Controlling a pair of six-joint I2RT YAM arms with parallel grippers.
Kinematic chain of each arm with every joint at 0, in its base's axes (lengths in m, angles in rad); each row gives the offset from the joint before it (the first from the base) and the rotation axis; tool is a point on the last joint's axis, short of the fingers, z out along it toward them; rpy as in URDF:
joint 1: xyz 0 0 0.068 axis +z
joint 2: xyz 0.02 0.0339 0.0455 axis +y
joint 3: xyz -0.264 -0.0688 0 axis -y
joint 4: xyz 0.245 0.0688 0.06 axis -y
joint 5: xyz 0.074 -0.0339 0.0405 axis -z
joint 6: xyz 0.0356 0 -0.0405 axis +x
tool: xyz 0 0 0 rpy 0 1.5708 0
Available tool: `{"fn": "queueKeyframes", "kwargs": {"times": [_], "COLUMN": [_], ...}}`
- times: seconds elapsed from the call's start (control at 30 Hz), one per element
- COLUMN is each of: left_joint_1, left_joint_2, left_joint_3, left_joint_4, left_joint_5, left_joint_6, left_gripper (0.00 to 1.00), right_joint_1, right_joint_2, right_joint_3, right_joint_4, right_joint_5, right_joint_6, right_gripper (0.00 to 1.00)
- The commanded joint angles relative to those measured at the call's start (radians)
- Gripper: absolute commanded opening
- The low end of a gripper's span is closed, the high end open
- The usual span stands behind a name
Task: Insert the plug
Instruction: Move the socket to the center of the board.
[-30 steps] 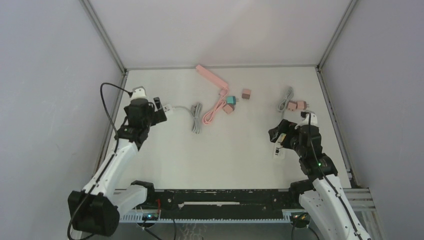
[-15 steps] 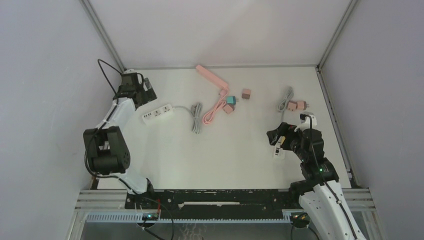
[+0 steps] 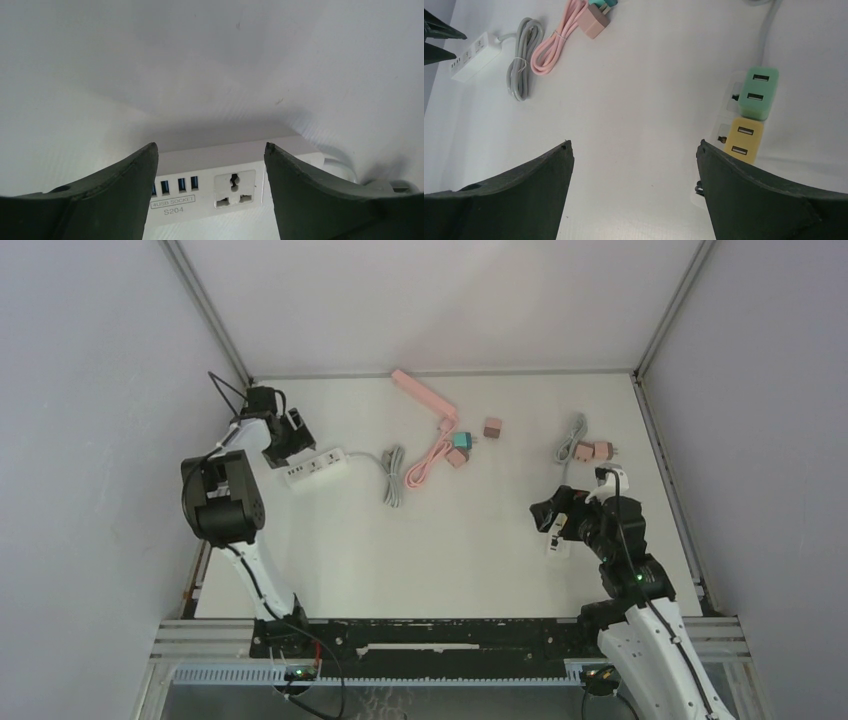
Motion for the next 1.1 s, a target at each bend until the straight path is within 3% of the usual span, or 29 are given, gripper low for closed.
{"fn": "queueKeyframes", "kwargs": {"times": [0.0, 0.23, 0.5, 0.7, 0.93, 1.0, 1.07], "left_joint_1": [-0.002, -0.031, -0.171, -0.283, -0.378, -0.407, -0.422], "left_joint_2": [0.007, -0.163, -0.411, -0.469, -0.416, -0.396, -0.395], "left_joint_3": [0.024, -0.262, -0.586, -0.618, -0.555, -0.541, -0.552], "left_joint_4": [-0.079, -0.012, 0.111, 0.079, 0.013, -0.013, -0.016], "left_joint_5": [0.109, 0.211, 0.264, 0.116, -0.034, -0.061, -0.059], "left_joint_6": [-0.050, -0.172, -0.287, -0.276, -0.256, -0.259, -0.273], "left_gripper": [0.79, 0.75, 0.75, 0.79, 0.77, 0.74, 0.63], "right_joint_1": [-0.009, -0.011, -0.004, -0.001, -0.001, -0.001, -0.001], "right_joint_2": [0.004, -0.004, -0.030, -0.027, -0.020, -0.018, -0.018], "right_joint_3": [-0.004, -0.004, -0.009, -0.009, -0.012, -0.016, -0.019], "right_joint_4": [0.062, 0.063, 0.055, 0.054, 0.061, 0.065, 0.067], "right_joint_5": [-0.031, -0.050, -0.075, -0.099, -0.102, -0.106, -0.112], "right_joint_6": [-0.021, -0.020, -0.014, -0.012, -0.014, -0.014, -0.013], "right_gripper": [0.97, 0.97, 0.97, 0.97, 0.97, 0.97, 0.97]}}
